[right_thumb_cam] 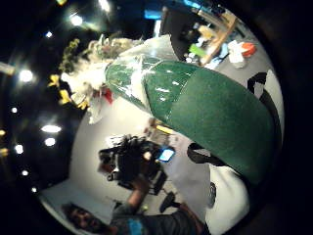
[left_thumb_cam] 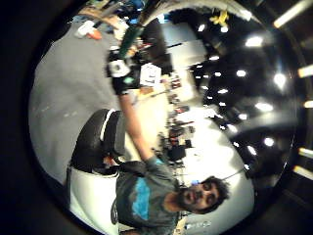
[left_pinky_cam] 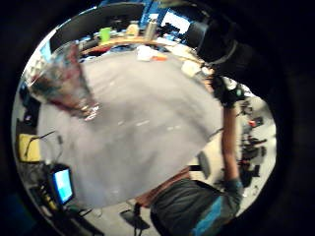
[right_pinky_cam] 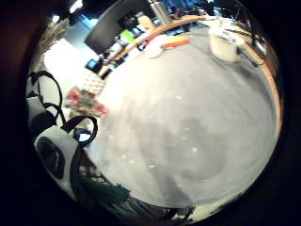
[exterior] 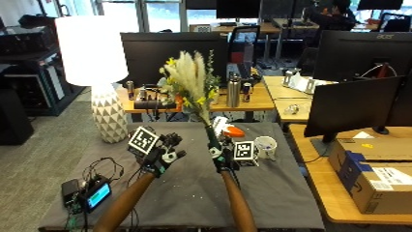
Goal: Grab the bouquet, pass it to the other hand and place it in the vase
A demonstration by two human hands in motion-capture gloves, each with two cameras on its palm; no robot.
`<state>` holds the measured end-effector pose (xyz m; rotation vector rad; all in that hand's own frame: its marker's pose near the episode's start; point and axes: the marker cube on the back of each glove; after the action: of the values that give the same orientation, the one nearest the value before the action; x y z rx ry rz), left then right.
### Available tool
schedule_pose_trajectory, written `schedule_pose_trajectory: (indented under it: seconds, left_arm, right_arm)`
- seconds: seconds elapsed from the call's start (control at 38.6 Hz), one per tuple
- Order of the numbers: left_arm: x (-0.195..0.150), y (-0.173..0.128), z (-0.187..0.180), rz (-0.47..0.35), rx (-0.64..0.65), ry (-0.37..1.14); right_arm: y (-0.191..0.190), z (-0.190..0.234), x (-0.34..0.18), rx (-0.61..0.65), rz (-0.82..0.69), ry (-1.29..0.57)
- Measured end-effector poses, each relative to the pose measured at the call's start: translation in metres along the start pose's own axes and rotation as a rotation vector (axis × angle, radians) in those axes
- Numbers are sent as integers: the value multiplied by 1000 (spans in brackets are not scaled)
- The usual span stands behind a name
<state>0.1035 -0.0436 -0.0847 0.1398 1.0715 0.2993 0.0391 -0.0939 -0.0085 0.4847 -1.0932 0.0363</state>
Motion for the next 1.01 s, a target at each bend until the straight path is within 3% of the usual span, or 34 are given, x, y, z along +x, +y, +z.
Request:
schedule_pose_trajectory:
  seconds: [0.08, 0.18, 0.21, 0.28, 0.34, 0.54, 0.73, 0.85, 1.01]
  left_arm:
    - [26, -39, 14, 30, 53, 116]
    - [44, -79, 5, 184, 133, 148]
    - [50, -83, 4, 167, 141, 177]
    - [69, -86, 6, 47, 135, 262]
    - [79, -91, 6, 39, 114, 285]
    - [100, -99, 4, 113, 74, 354]
    - [90, -96, -8, 113, 82, 342]
    - [79, -103, -20, 240, 49, 235]
    - [93, -96, -26, 89, 61, 388]
  right_arm:
    - [-13, -10, -6, -21, -24, -121]
    - [-15, 0, -38, -52, -123, -257]
    - [-16, 2, -45, -53, -176, -288]
    - [-14, 6, -60, -69, -233, -329]
    - [-10, 12, -65, -100, -166, -308]
    - [-3, 36, -89, -157, -198, -306]
    - [-2, 56, -102, -170, -246, -348]
    - [6, 61, -115, -199, -212, -359]
    - [8, 59, -123, -307, -224, -299]
